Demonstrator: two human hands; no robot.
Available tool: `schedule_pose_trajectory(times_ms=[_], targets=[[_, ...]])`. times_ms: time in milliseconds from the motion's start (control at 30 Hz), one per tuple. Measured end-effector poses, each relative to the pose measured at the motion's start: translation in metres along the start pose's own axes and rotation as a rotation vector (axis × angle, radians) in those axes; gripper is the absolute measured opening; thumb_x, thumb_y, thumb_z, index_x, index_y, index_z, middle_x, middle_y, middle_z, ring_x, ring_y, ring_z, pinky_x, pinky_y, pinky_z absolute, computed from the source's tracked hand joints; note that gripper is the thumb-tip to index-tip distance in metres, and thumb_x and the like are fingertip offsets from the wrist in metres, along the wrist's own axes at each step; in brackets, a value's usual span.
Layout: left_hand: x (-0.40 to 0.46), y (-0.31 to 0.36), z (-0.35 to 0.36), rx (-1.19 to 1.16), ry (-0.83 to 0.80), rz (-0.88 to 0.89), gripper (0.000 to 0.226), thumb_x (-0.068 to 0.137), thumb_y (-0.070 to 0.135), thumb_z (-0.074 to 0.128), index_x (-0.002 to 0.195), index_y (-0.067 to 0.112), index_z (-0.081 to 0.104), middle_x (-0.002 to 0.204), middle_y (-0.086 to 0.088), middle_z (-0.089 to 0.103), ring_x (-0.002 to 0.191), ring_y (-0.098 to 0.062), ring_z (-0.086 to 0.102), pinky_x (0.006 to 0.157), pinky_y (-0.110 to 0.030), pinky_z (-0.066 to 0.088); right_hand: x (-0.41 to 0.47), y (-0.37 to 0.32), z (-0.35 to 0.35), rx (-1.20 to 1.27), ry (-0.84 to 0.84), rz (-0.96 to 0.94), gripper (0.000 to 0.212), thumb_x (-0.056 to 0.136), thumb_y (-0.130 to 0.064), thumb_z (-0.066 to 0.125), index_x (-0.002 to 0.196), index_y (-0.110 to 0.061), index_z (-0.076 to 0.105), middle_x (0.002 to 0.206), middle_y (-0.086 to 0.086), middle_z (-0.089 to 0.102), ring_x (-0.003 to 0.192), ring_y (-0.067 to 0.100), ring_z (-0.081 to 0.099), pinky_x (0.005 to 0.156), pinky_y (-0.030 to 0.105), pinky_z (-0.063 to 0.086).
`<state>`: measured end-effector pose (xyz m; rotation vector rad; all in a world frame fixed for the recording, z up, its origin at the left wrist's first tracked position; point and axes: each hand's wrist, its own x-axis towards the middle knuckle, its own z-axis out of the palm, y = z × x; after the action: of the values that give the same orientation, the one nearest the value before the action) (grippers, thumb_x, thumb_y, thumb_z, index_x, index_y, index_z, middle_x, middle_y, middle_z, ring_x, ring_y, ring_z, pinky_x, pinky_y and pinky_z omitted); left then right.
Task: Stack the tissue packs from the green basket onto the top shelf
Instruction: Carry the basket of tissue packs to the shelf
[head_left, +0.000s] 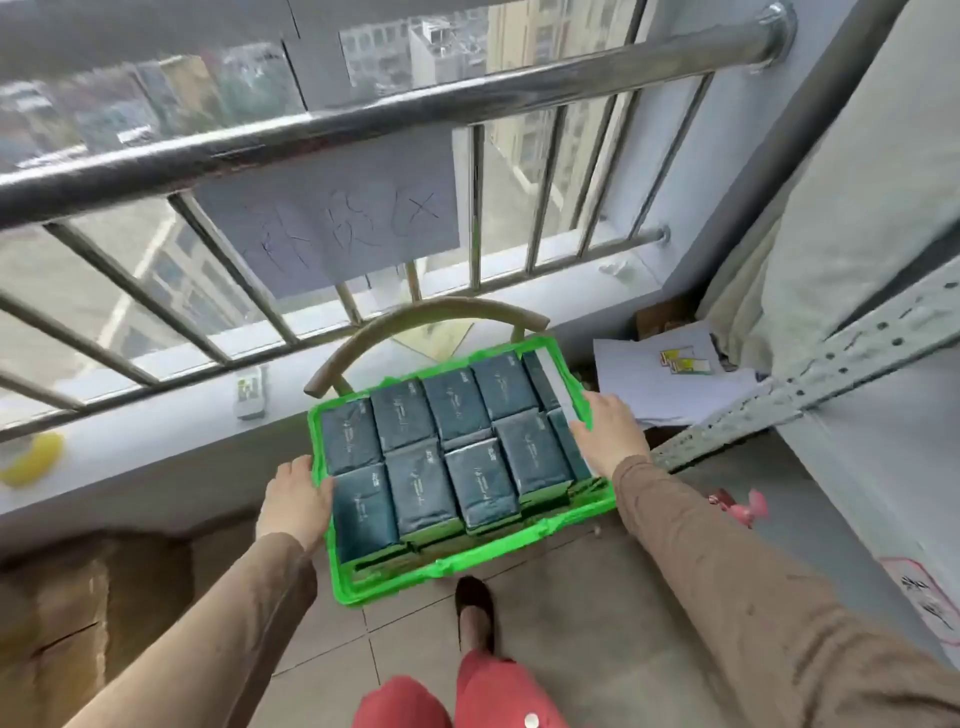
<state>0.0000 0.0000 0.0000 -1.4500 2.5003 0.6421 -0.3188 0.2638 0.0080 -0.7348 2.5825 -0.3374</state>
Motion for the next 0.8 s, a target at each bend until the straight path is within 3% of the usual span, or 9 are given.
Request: schedule_pose_trajectory(times_ms=[167,267,367,467,633,733,800], targets=[[0.036,-0.017,0.033,-0.142,-0.079,-0.223,0.029,0.101,0.028,0.043,0.106,0.003,0.056,0.115,-0.028,0.059,0.109,-0.043,0.056,0.088,-0.045,0.044,0.051,0.014,0.014,0.009,-0.094,0.137,0.06,0.102,-0.037,0.049,0.153,-0.01,0.031,0.152,0.013,0.038,0.14,0.031,0.034,0.116,0.043,0.029],[0.047,-0.025,0.052,-0.196,-0.145,-0.287,0.04,0.105,0.031,0.029,0.107,0.001,0.057,0.12,-0.028,0.06,0.111,-0.041,0.056,0.089,-0.042,0.039,0.069,0.021,0.029,0.053,-0.133,0.216,0.058,0.103,-0.041,0.045,0.151,-0.01,0.035,0.148,0.014,0.042,0.136,0.032,0.041,0.111,0.043,0.036],[0.054,-0.032,0.067,-0.269,-0.169,-0.317,0.048,0.106,0.024,0.022,0.103,-0.005,0.06,0.12,-0.031,0.06,0.111,-0.041,0.055,0.09,-0.041,0.037,0.08,0.027,0.043,0.148,-0.169,0.281,0.039,0.105,-0.039,0.04,0.128,-0.01,0.051,0.127,0.016,0.059,0.115,0.034,0.056,0.087,0.039,0.042],[0.055,-0.03,0.068,-0.343,-0.125,-0.351,0.05,0.106,0.023,0.023,0.104,-0.007,0.063,0.121,-0.032,0.06,0.112,-0.04,0.054,0.09,-0.04,0.036,0.08,0.029,0.048,0.205,-0.107,0.342,0.035,0.106,-0.039,0.035,0.109,-0.009,0.054,0.115,0.018,0.062,0.102,0.034,0.057,0.08,0.038,0.04],[0.043,-0.028,0.06,-0.382,-0.106,-0.285,0.05,0.106,0.026,0.025,0.093,-0.002,0.063,0.112,-0.029,0.063,0.104,-0.038,0.056,0.089,-0.042,0.037,0.04,0.041,0.043,0.273,-0.044,0.421,0.041,0.105,-0.04,0.035,0.112,-0.006,0.058,0.116,0.02,0.063,0.106,0.037,0.058,0.088,0.042,0.044],[0.032,-0.018,0.051,-0.393,-0.101,-0.204,0.045,0.105,0.027,0.028,0.081,0.005,0.059,0.099,-0.021,0.065,0.093,-0.034,0.056,0.086,-0.042,0.04,-0.008,0.062,0.047,0.309,0.001,0.473,0.032,0.105,-0.034,0.038,0.098,-0.007,0.055,0.114,0.023,0.063,0.102,0.036,0.058,0.084,0.042,0.044],[0.023,-0.008,0.044,-0.393,-0.104,-0.139,0.042,0.104,0.027,0.03,0.077,0.008,0.057,0.092,-0.016,0.063,0.093,-0.034,0.056,0.084,-0.041,0.04,-0.047,0.075,0.05,0.36,0.055,0.542,0.032,0.105,-0.033,0.04,0.102,-0.006,0.057,0.119,0.023,0.062,0.102,0.035,0.057,0.083,0.04,0.042]])
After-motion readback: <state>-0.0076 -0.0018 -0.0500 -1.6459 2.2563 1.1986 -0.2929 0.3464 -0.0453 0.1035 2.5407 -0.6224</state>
